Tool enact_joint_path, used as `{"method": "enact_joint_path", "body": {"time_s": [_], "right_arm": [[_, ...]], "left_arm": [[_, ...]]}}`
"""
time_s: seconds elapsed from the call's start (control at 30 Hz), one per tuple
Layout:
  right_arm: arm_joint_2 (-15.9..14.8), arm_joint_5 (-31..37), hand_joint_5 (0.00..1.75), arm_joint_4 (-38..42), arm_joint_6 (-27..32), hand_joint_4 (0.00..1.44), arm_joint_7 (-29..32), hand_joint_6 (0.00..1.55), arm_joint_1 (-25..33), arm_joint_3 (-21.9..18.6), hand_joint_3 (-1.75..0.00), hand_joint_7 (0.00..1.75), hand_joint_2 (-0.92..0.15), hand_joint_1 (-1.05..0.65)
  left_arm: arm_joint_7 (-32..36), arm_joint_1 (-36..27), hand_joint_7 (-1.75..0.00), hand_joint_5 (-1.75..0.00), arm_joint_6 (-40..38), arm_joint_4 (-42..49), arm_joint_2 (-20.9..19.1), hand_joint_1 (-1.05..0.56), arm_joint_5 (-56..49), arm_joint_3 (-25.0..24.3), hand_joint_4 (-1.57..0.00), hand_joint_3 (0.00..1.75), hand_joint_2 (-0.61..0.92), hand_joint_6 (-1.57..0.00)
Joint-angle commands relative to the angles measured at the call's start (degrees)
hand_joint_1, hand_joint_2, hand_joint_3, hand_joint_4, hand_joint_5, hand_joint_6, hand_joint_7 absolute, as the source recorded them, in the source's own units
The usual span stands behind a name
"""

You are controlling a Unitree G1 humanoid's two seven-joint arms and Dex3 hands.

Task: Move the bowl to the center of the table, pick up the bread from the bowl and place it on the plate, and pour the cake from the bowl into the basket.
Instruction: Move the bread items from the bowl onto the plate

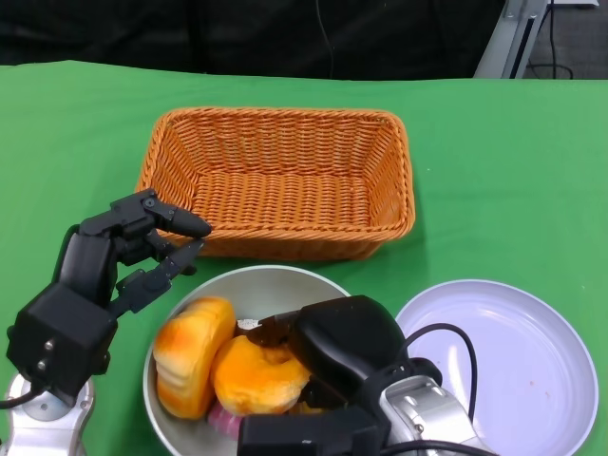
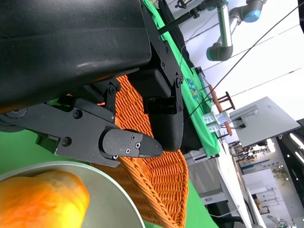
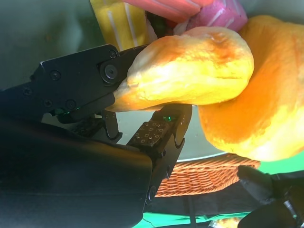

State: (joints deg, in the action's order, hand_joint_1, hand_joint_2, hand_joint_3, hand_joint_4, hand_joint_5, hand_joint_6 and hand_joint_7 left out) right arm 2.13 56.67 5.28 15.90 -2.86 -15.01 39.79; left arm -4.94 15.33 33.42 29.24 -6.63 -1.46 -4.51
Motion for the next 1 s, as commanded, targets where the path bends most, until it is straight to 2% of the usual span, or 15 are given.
{"method": "enact_joint_path", "body": {"time_s": [0.03,0.1,0.2,0.3,0.6,0.67,0.73,0.8,0.87,1.0], "right_arm": [[-1.0,-1.6,1.52,0.5,-0.1,0.77,0.3,1.11,0.7,-1.0,-0.10,0.02,-0.92,-0.30],[-1.0,-2.1,1.50,0.4,-0.5,0.77,0.8,1.12,0.8,-1.4,-0.11,0.02,-0.92,-0.29],[-1.3,-3.0,1.34,0.4,-1.1,0.84,1.4,1.11,0.8,-1.7,-0.07,0.01,-0.92,-0.31],[-1.6,-3.9,1.26,0.5,-2.2,0.88,2.3,1.11,0.8,-2.0,-0.05,0.01,-0.92,-0.31],[-2.5,-7.1,1.29,0.5,-7.0,0.82,6.0,1.17,1.0,-3.5,-0.05,0.03,-0.92,-0.30],[-2.9,-7.6,1.42,1.0,-8.6,0.79,7.5,1.21,1.0,-3.7,-0.07,0.08,-0.92,-0.28],[-3.1,-7.9,1.64,1.4,-9.8,0.72,8.9,0.88,1.1,-3.9,-0.11,0.88,-0.92,-0.28],[-3.2,-8.2,1.72,1.1,-10.2,0.70,9.2,0.55,1.3,-4.2,-0.17,1.54,-0.92,-0.28],[-3.2,-8.7,1.74,0.8,-10.5,0.70,9.0,0.46,1.4,-4.6,-0.19,1.70,-0.92,-0.28],[-3.2,-9.7,1.75,0.0,-10.8,0.69,9.1,0.41,1.5,-5.4,-0.23,1.74,-0.92,-0.28]], "left_arm": [[0.0,-0.2,-1.02,-1.33,0.6,0.4,-0.6,-0.28,0.5,-0.3,-0.79,0.23,0.92,-0.81],[0.0,-0.2,-1.02,-1.33,0.3,0.4,-0.5,-0.28,0.6,-0.3,-0.79,0.22,0.92,-0.81],[0.3,-0.3,-1.02,-1.32,-0.1,0.1,-0.5,-0.29,0.3,-0.3,-0.79,0.22,0.92,-0.81],[0.3,-0.4,-1.01,-1.32,0.1,0.0,-0.5,-0.29,0.2,-0.2,-0.79,0.22,0.92,-0.81],[0.2,-0.5,-1.02,-1.32,-1.0,-0.6,-0.3,-0.28,0.5,-0.1,-0.78,0.22,0.92,-0.81],[0.1,-0.5,-1.02,-1.33,-1.0,-0.6,-0.2,-0.27,0.5,-0.1,-0.78,0.22,0.92,-0.81],[0.0,-0.5,-1.02,-1.33,-1.1,-0.6,-0.3,-0.27,0.5,-0.1,-0.78,0.22,0.92,-0.81],[0.5,-0.5,-1.02,-1.32,-1.2,-0.7,-0.2,-0.28,0.1,0.0,-0.78,0.22,0.92,-0.81],[0.5,-0.5,-1.02,-1.32,-1.2,-0.8,-0.1,-0.28,0.0,0.0,-0.78,0.21,0.92,-0.81],[0.4,-0.5,-1.02,-1.31,-1.5,-0.8,-0.2,-0.27,0.0,0.1,-0.77,0.22,0.92,-0.80]]}}
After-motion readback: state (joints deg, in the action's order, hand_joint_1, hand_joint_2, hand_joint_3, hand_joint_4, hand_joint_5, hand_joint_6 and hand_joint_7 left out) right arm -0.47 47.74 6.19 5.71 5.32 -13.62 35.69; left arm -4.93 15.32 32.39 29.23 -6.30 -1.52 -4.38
